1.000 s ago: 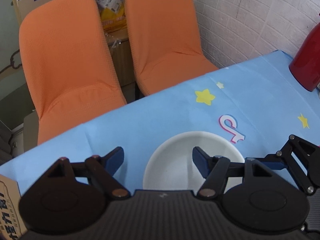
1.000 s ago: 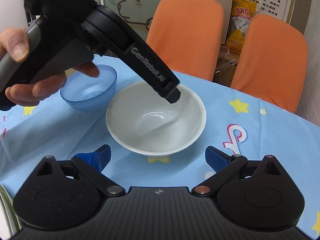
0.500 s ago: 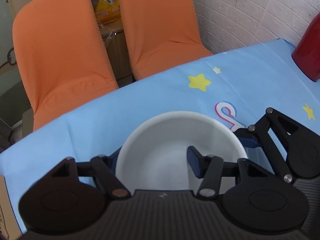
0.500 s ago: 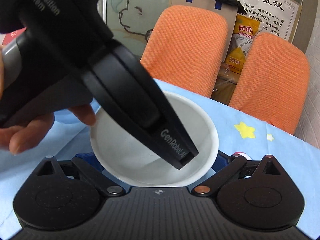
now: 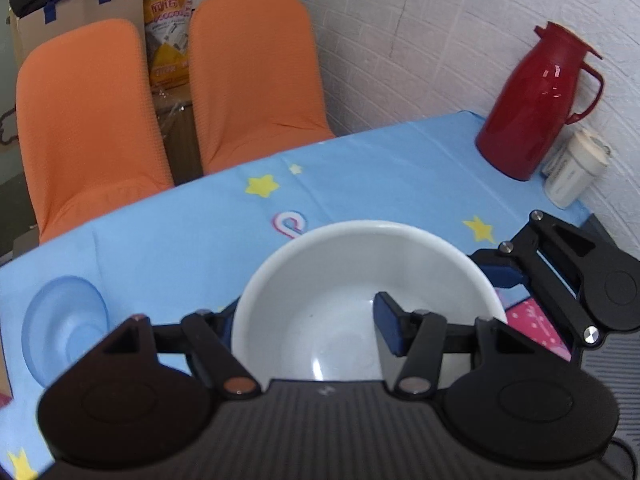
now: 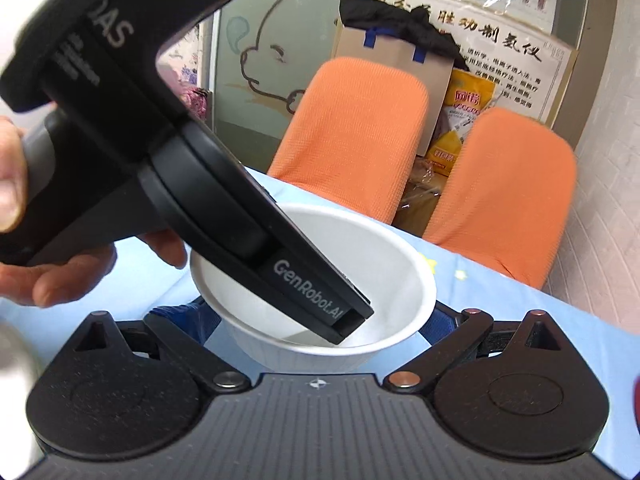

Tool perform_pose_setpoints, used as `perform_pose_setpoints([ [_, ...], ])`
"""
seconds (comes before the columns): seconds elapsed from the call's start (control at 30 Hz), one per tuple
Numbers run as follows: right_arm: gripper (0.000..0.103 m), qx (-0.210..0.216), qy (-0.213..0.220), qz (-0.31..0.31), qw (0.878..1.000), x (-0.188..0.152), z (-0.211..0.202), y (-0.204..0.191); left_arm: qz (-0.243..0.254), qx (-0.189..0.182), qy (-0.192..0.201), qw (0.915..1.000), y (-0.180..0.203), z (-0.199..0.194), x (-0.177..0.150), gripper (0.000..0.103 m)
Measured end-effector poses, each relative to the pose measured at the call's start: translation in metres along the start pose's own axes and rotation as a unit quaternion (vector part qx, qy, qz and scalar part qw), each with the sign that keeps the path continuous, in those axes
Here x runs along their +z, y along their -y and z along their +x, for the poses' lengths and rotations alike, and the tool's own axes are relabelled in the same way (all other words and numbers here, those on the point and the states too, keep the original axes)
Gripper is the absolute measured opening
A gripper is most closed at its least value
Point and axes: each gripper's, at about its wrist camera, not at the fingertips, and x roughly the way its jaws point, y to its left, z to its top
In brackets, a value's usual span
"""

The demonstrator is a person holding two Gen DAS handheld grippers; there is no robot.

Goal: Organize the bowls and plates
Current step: 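Carry the white bowl into the steel bowl and open the left tool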

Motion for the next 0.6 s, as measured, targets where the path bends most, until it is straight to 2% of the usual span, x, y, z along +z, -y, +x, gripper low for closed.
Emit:
perform_pose_setpoints([
  [0.17,0.088,-0.011,0.000,0.009,1.000,-0.033,-0.069,-0.022,0.010,-0.021,0.004,0.9997,0.058,-0.032,-0.048,0.056],
  [0.3,0.088,-0.016,0.000,0.027,1.000,-0.067,-0.104,-0.041,0.022,-0.023,0.000,0.9995,0.095,-0.046,-0.092,0.056],
  [0.43,0.089,-0.026,-0.003,0.037,0.999,-0.097,-0.123,-0.061,0.026,-0.025,-0.008,0.9993,0.114,-0.049,-0.125,0.056],
  [0.6,0.089,-0.031,0.011,0.052,0.998,-0.122,-0.130,-0.076,0.044,-0.008,-0.006,0.9990,0.127,-0.050,-0.151,0.057],
])
